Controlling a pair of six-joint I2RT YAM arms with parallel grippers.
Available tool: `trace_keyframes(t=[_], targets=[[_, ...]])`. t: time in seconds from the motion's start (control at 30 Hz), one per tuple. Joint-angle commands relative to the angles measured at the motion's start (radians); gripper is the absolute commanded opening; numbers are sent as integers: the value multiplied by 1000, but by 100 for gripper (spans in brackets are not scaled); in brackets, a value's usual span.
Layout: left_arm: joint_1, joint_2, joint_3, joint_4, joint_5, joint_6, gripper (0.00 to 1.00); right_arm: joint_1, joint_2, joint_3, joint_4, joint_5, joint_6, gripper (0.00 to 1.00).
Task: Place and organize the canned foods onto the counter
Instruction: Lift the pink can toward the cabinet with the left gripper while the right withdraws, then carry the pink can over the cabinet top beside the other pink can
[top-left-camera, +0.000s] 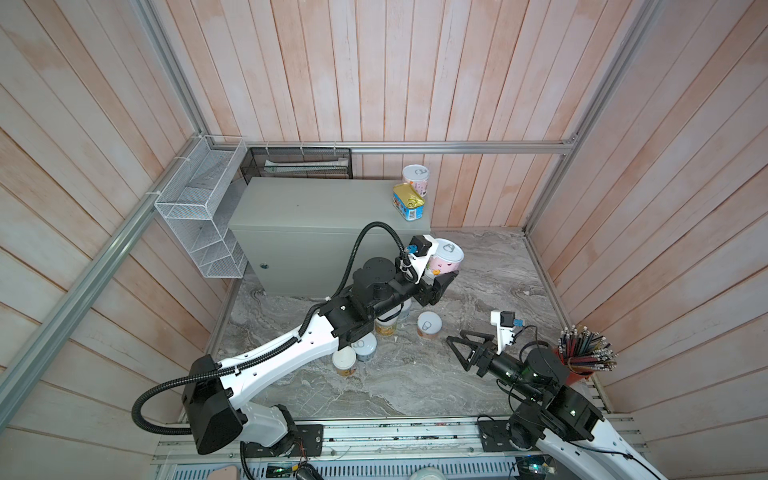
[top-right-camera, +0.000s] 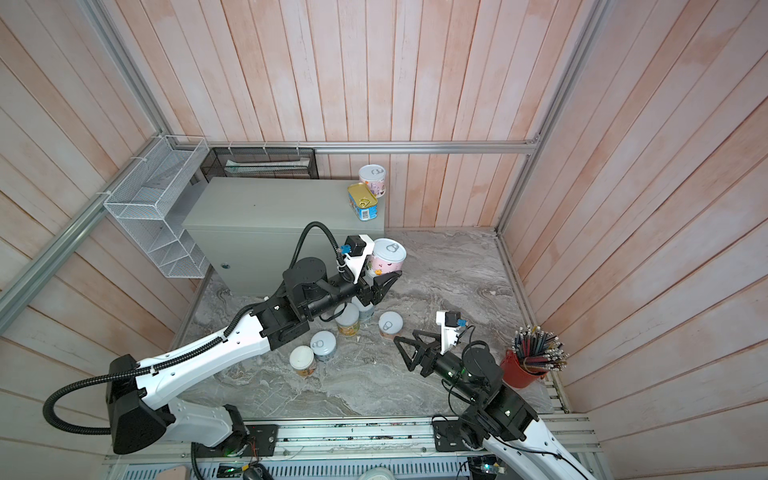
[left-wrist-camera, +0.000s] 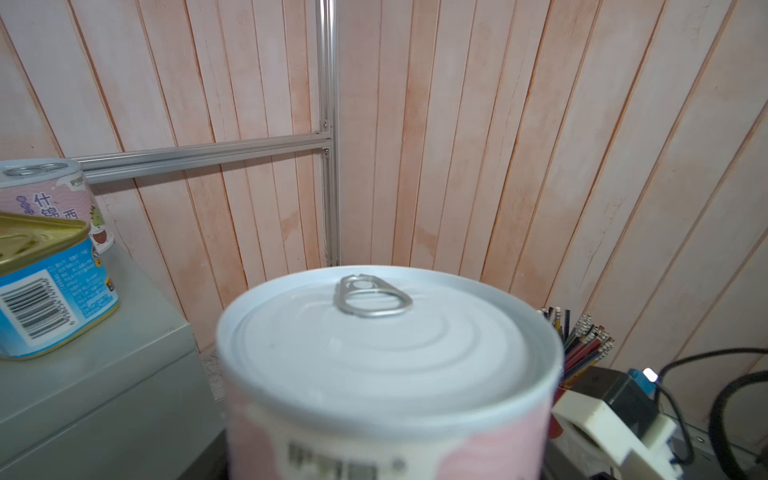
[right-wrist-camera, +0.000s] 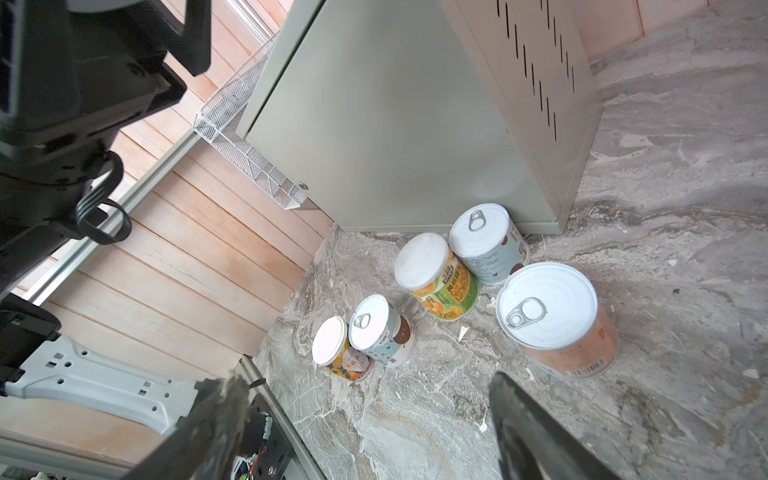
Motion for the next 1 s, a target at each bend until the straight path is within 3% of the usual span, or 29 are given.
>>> trace_keyframes(t=[0.0,0.27,0.67,0.97], targets=[[48,-14,52,33,-17,-8,62,1,-7,-11,58,36,0,90],[166,26,150,-7,-40,-91,65,1,34,-16,76,46,-15,91],[331,142,331,-53,-18,-112,66,1,28,-58,107,54,3,91],[417,209,386,-50,-15,-104,66,1,42,-47,66,66,-3,91]])
